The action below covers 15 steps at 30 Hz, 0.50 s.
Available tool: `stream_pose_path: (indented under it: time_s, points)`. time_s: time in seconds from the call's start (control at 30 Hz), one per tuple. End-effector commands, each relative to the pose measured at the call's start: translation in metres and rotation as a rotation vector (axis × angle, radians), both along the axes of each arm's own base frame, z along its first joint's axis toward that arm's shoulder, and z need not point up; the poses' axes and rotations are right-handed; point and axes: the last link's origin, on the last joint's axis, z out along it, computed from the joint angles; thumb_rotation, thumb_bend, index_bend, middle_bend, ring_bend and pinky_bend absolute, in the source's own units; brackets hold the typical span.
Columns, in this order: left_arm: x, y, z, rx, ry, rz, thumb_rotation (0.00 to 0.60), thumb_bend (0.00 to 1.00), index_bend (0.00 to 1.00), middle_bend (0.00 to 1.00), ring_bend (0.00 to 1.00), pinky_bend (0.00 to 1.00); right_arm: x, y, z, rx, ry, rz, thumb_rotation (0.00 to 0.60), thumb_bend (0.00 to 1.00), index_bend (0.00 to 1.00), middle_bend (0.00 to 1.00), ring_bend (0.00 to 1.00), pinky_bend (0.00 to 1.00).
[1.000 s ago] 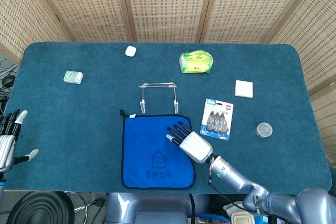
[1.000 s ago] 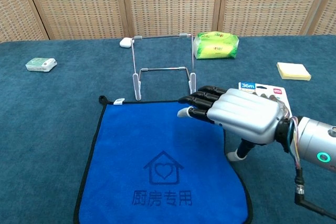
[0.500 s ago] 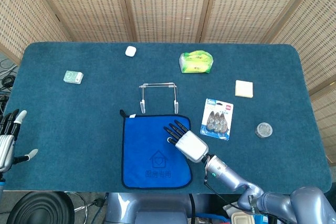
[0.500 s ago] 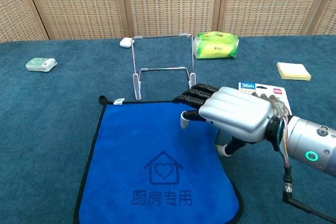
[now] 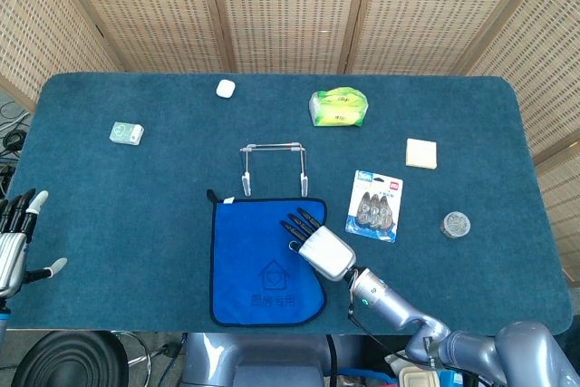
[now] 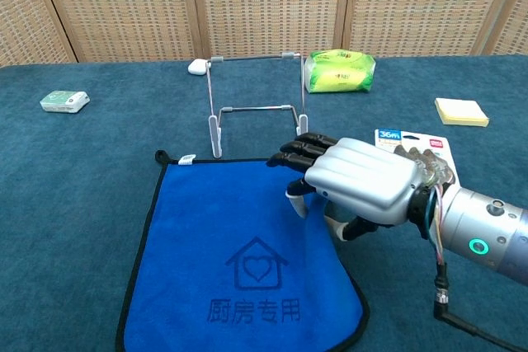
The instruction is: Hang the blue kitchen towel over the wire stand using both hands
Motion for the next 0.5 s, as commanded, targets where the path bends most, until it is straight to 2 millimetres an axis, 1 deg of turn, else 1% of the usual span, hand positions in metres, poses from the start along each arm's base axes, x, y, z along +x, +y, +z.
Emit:
stream_pose_path:
  time_s: [0.03, 0.13, 0.3, 0.4, 0.47, 0.5]
  points:
    - [0.0, 0.001, -0.001, -0.006, 0.002, -0.004, 0.6, 0.0, 0.0, 0.0, 0.0, 0.0, 0.0, 0.0, -0.001, 0.001, -0.004, -0.001, 0.6, 0.52, 0.58, 0.11, 0.0, 0.05]
    - [0.0, 0.005, -0.006, -0.034, 0.026, -0.029, 0.6, 0.0, 0.0, 0.0, 0.0, 0.0, 0.0, 0.0, -0.001, 0.003, -0.01, 0.0, 0.6, 0.52, 0.6, 0.11, 0.0, 0.05]
    - [0.005, 0.021, -0.016, -0.104, 0.098, -0.158, 0.6, 0.0, 0.0, 0.0, 0.0, 0.0, 0.0, 0.001, -0.001, 0.005, -0.015, 0.001, 0.6, 0.52, 0.6, 0.11, 0.0, 0.05]
    - [0.01, 0.038, -0.028, -0.169, 0.206, -0.331, 0.6, 0.0, 0.0, 0.0, 0.0, 0.0, 0.0, 0.003, -0.001, 0.005, -0.02, 0.003, 0.6, 0.52, 0.6, 0.11, 0.0, 0.05]
    - [0.019, 0.05, -0.043, -0.236, 0.306, -0.528, 0.6, 0.0, 0.0, 0.0, 0.0, 0.0, 0.0, 0.004, 0.0, 0.002, -0.024, 0.007, 0.6, 0.52, 0.6, 0.11, 0.0, 0.05]
    - [0.021, 0.055, -0.05, -0.255, 0.325, -0.607, 0.6, 0.0, 0.0, 0.0, 0.0, 0.0, 0.001, 0.004, 0.001, 0.001, -0.027, 0.006, 0.6, 0.52, 0.6, 0.11, 0.0, 0.05]
